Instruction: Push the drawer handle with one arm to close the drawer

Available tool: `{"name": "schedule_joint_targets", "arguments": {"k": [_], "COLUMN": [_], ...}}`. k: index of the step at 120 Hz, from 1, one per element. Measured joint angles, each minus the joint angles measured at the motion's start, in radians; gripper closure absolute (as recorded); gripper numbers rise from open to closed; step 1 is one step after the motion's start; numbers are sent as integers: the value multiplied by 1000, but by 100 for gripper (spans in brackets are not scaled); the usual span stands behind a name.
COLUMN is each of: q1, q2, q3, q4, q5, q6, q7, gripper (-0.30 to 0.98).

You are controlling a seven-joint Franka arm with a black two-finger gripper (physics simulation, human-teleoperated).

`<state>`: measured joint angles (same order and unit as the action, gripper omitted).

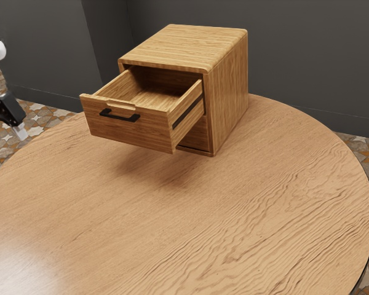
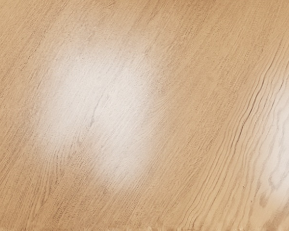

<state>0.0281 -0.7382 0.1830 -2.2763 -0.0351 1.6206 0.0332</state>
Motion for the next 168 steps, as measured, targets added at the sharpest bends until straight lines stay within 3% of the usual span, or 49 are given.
{"name": "schedule_joint_targets", "arguments": {"k": [14, 34, 52, 68, 78, 89, 109, 137, 168], "q1": [-3, -18, -23, -22, -38, -55, -60, -61, -80], "q2": [-49, 10, 43, 90, 197, 302, 381, 423, 548], "q3": [-38, -44, -45, -44, -42, -40, -40, -40, -45], "q4": [-149, -166, -153, -120, -50, 9, 61, 98, 223], "q5": [34, 125, 158, 163, 161, 141, 110, 85, 67], "q6": [57, 128, 176, 199, 222, 253, 291, 322, 342], "q7": [-1, -8, -21, -31, -34, -38, -43, -39, -36], "gripper": [2, 2, 2, 2, 2, 2, 3, 54, 73]}}
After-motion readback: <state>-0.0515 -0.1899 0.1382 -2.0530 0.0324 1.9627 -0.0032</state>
